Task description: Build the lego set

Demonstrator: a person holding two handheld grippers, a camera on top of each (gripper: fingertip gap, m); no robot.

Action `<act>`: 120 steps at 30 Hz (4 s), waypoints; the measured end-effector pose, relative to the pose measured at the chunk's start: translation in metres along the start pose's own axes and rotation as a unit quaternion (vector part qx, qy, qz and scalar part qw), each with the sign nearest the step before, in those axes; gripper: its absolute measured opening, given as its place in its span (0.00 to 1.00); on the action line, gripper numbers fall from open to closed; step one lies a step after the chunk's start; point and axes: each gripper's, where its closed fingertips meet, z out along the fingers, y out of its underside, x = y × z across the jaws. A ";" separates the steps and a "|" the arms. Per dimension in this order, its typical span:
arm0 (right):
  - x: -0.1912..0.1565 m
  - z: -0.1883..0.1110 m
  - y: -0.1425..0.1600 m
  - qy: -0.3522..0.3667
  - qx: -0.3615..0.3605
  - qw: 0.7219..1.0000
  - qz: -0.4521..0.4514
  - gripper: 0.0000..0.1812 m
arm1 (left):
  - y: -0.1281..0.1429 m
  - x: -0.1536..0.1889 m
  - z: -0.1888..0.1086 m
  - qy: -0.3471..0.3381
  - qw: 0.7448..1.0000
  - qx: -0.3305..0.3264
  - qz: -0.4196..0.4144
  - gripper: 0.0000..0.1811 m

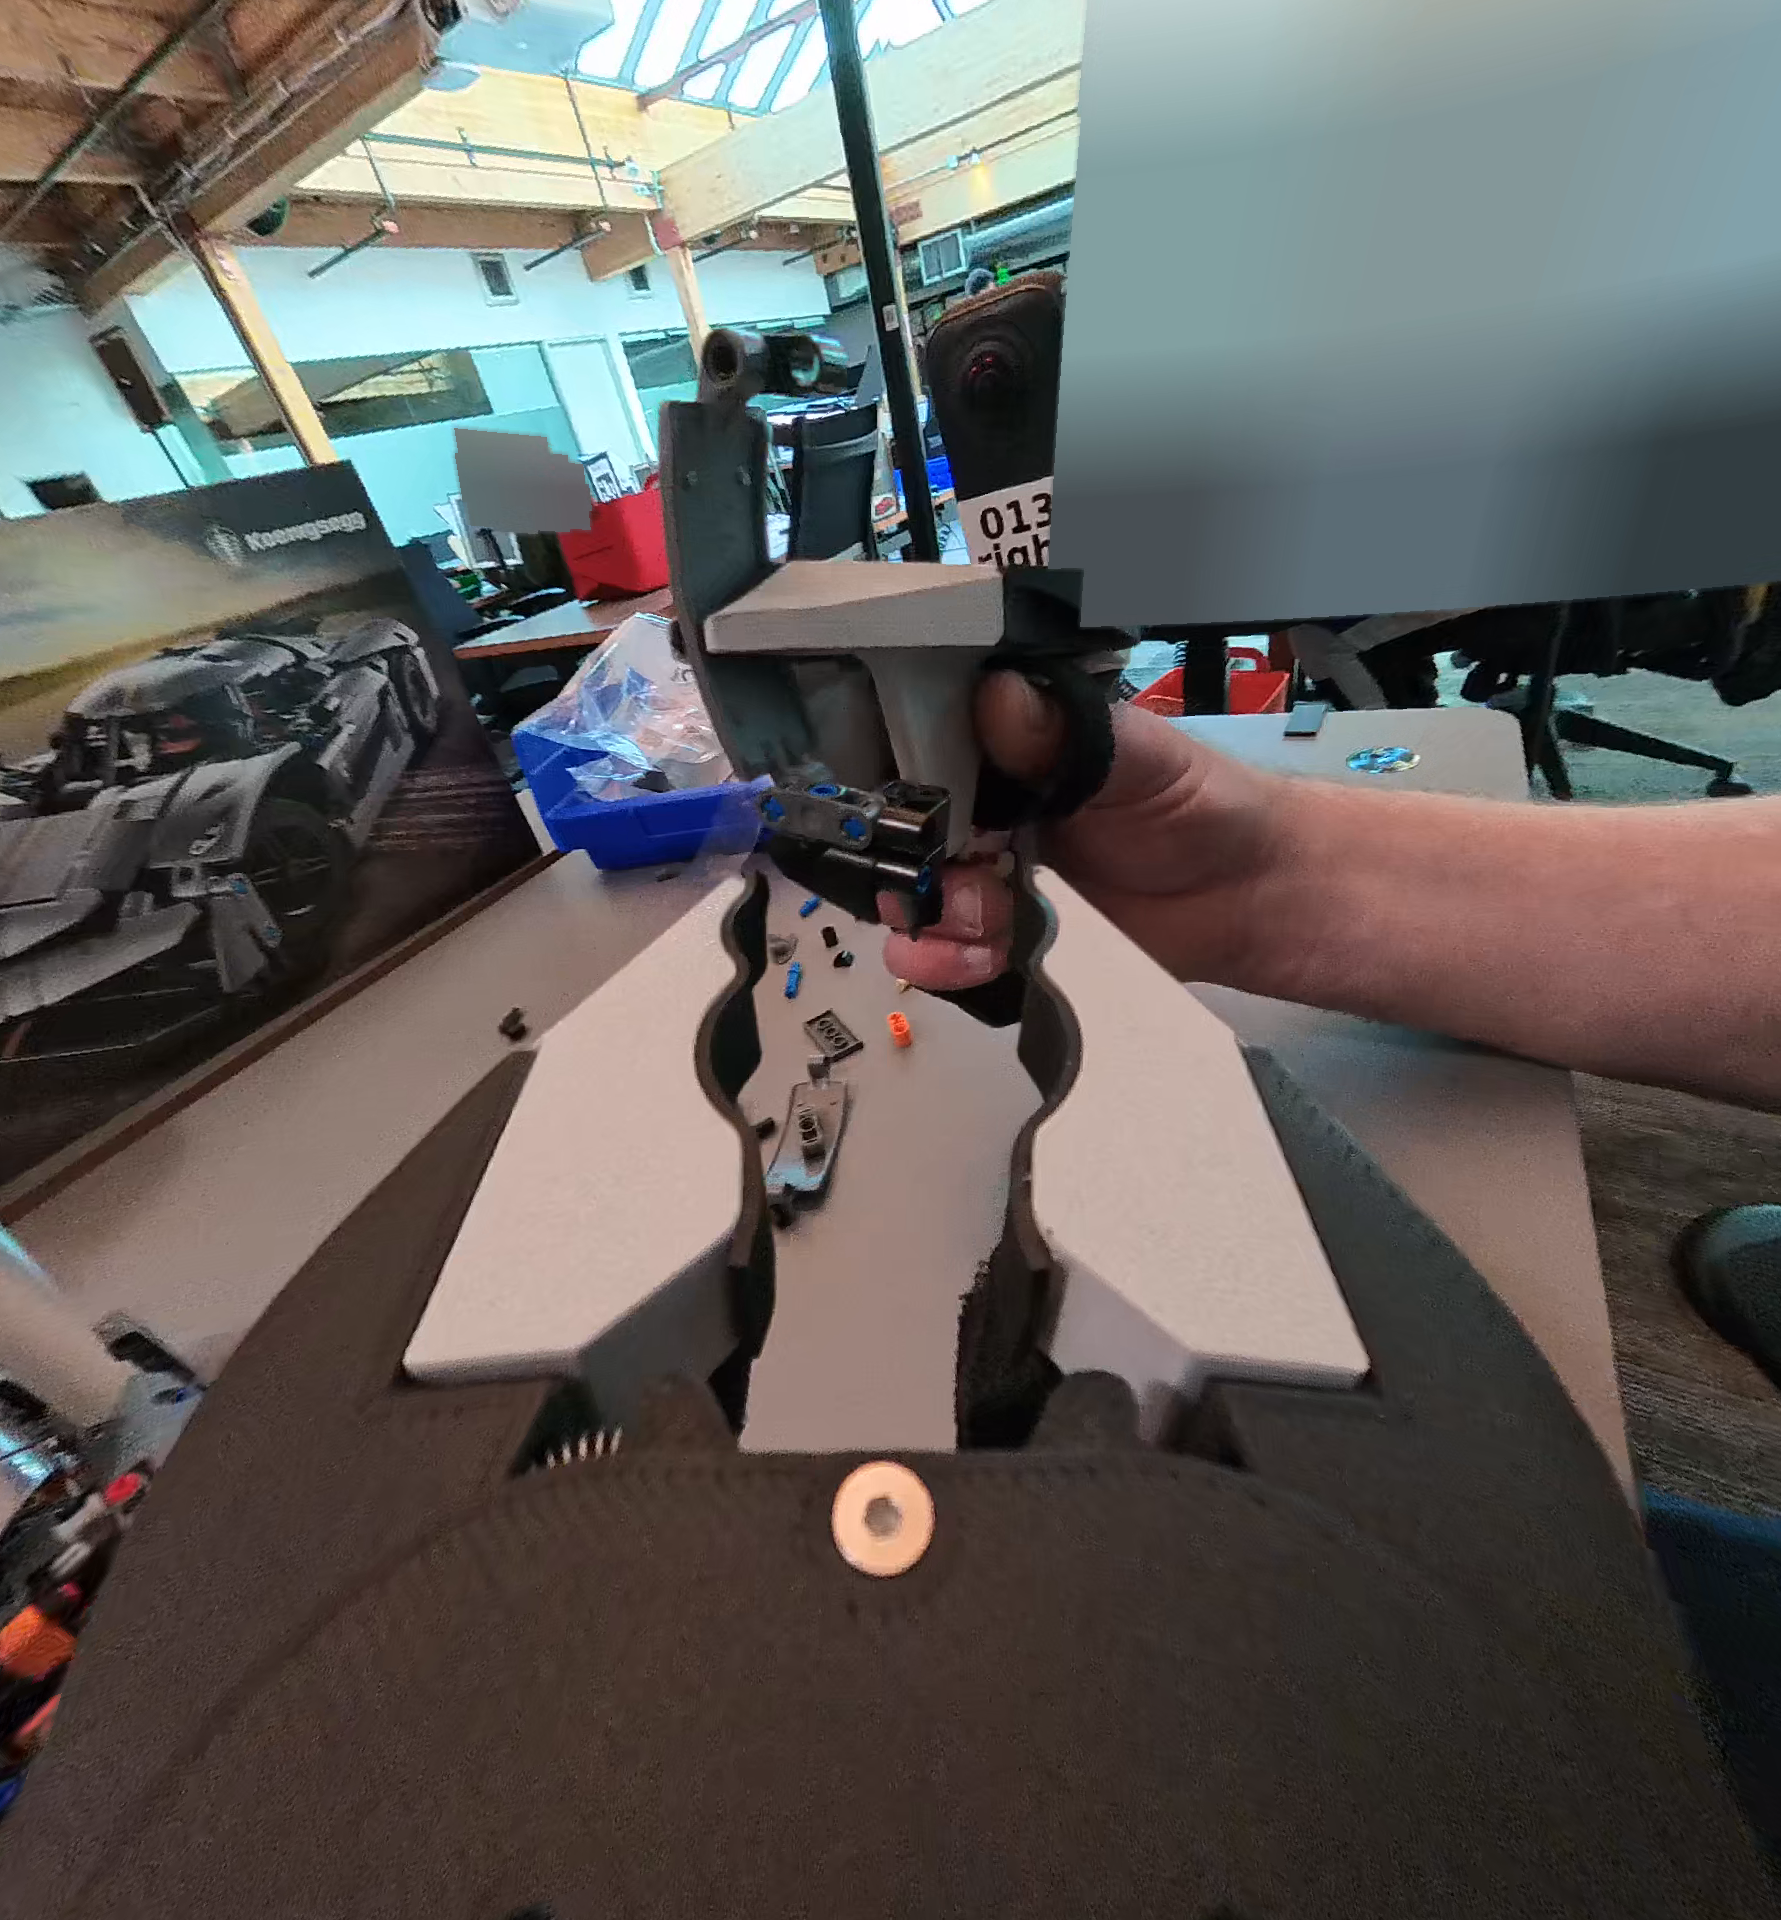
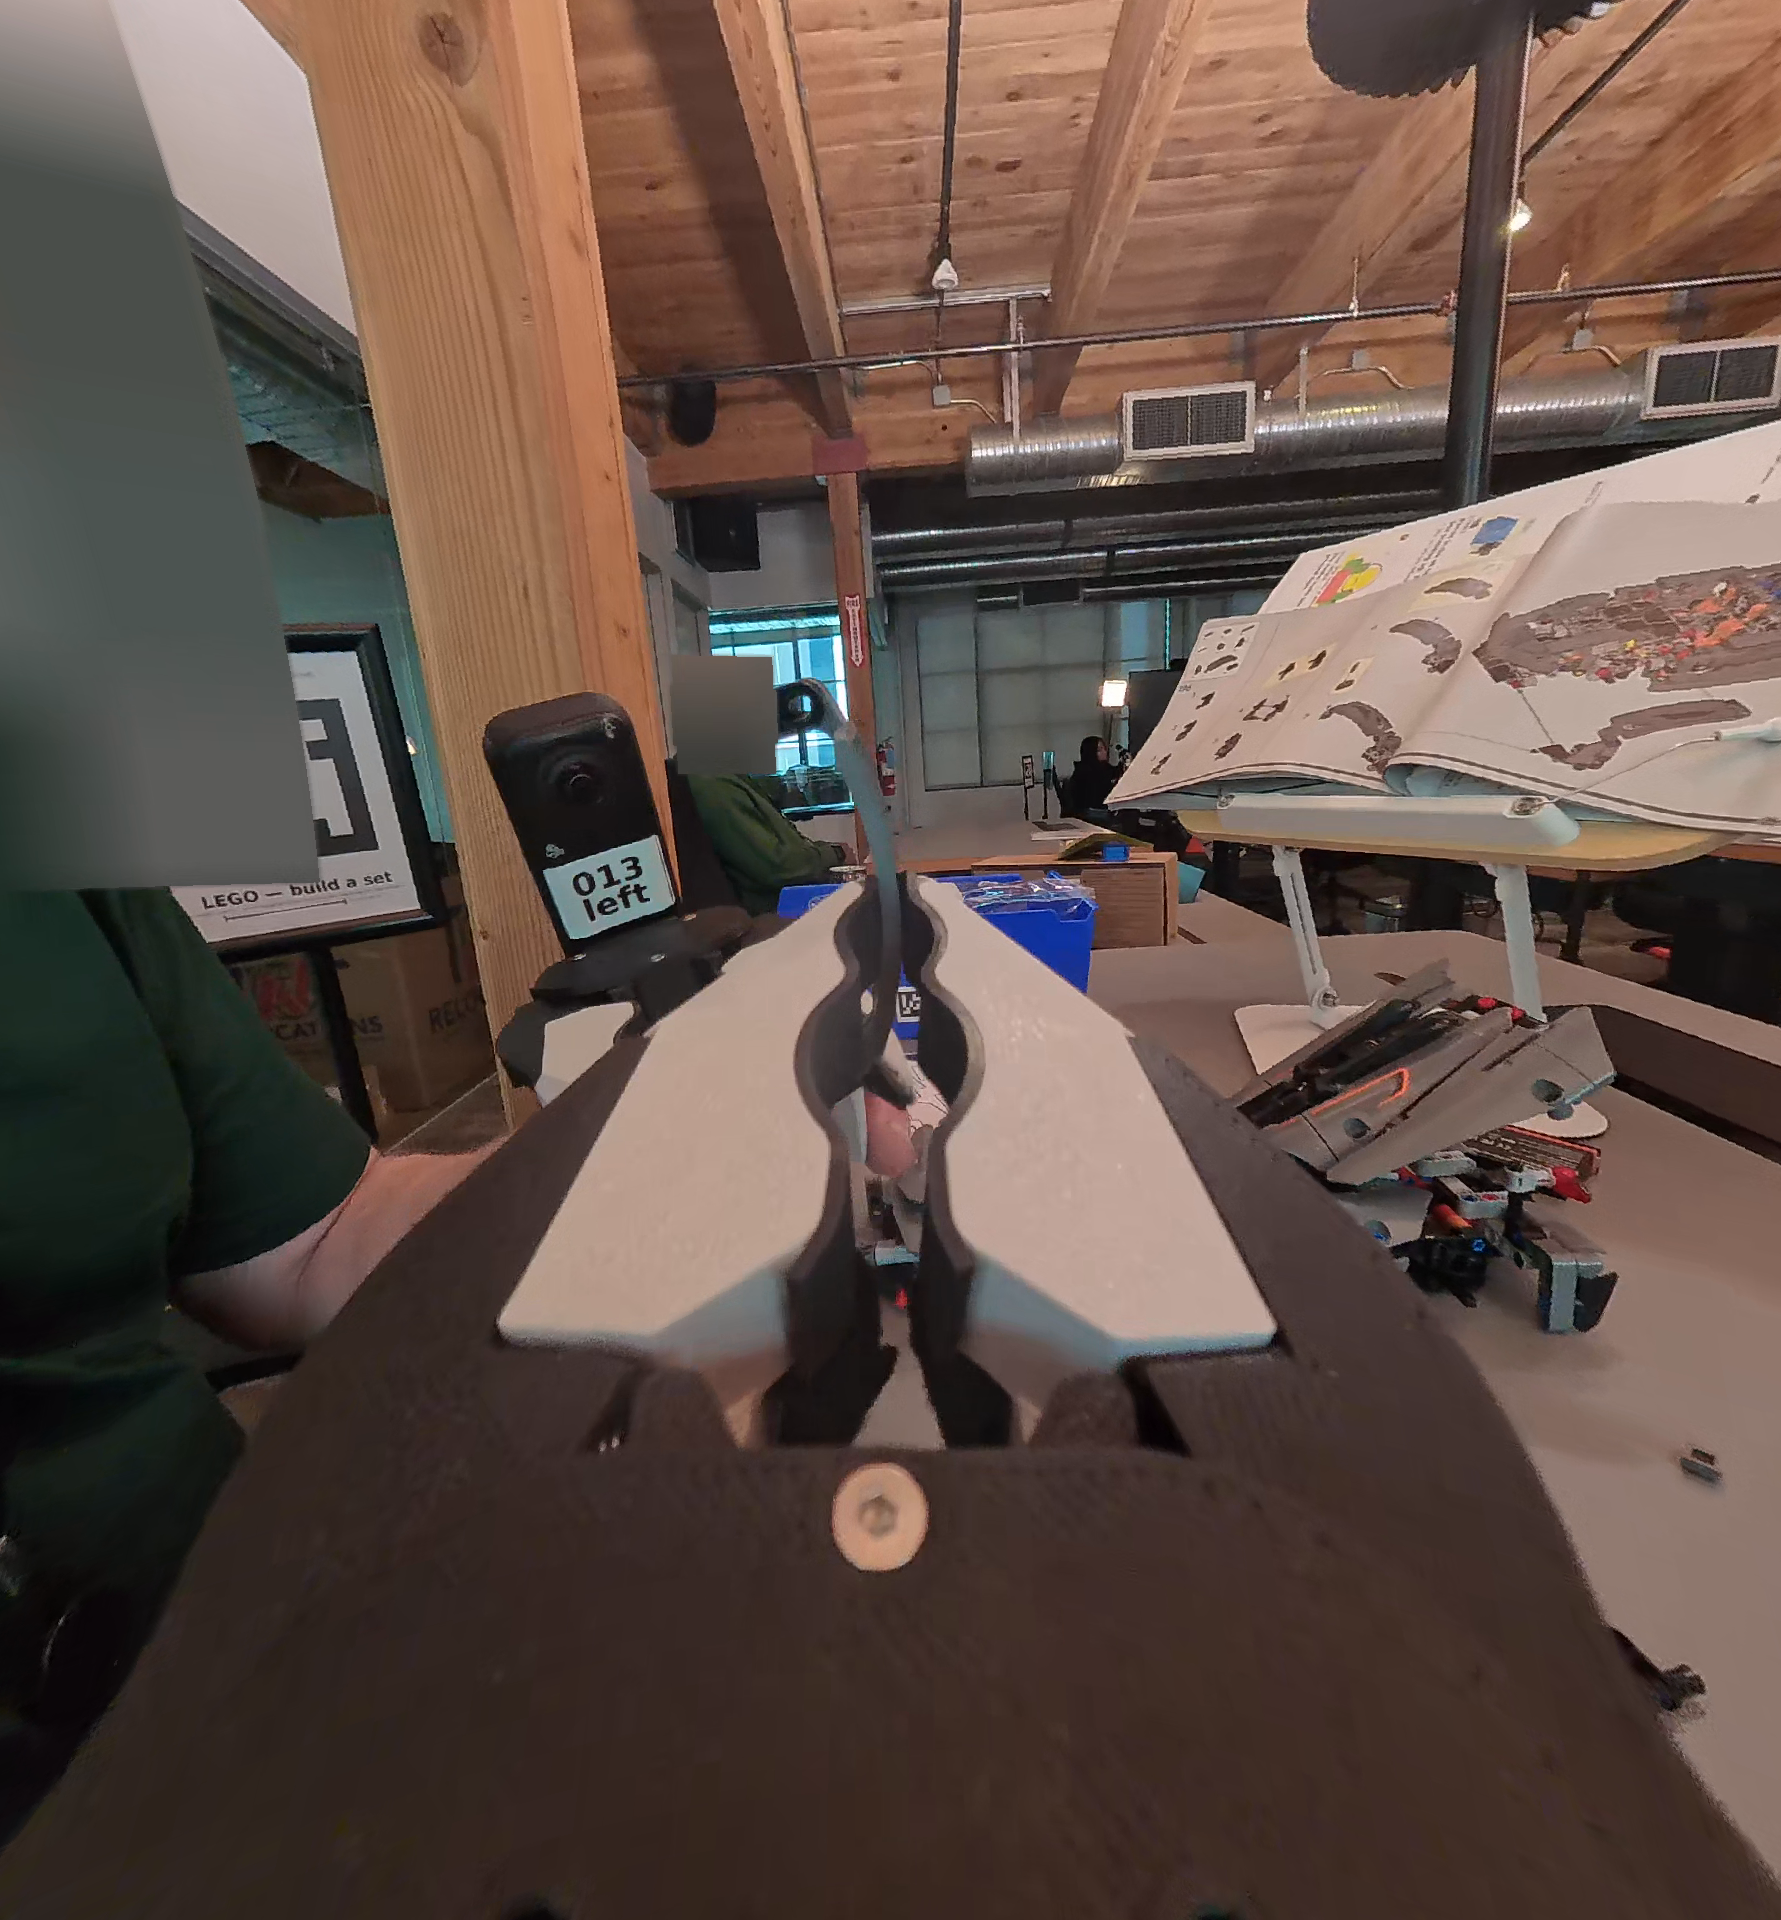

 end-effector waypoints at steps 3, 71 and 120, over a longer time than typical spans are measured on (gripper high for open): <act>-0.002 0.000 0.000 -0.005 0.001 1.000 -0.003 0.00 | -0.002 0.002 0.003 0.003 1.000 0.011 -0.017 0.20; -0.011 0.030 0.008 0.002 -0.133 0.990 0.047 0.41 | -0.006 -0.046 -0.098 -0.184 0.748 -0.163 0.616 0.03; -0.055 0.063 0.031 -0.118 -0.196 0.944 -0.238 0.13 | -0.021 -0.030 -0.107 -0.072 0.943 -0.101 0.310 0.13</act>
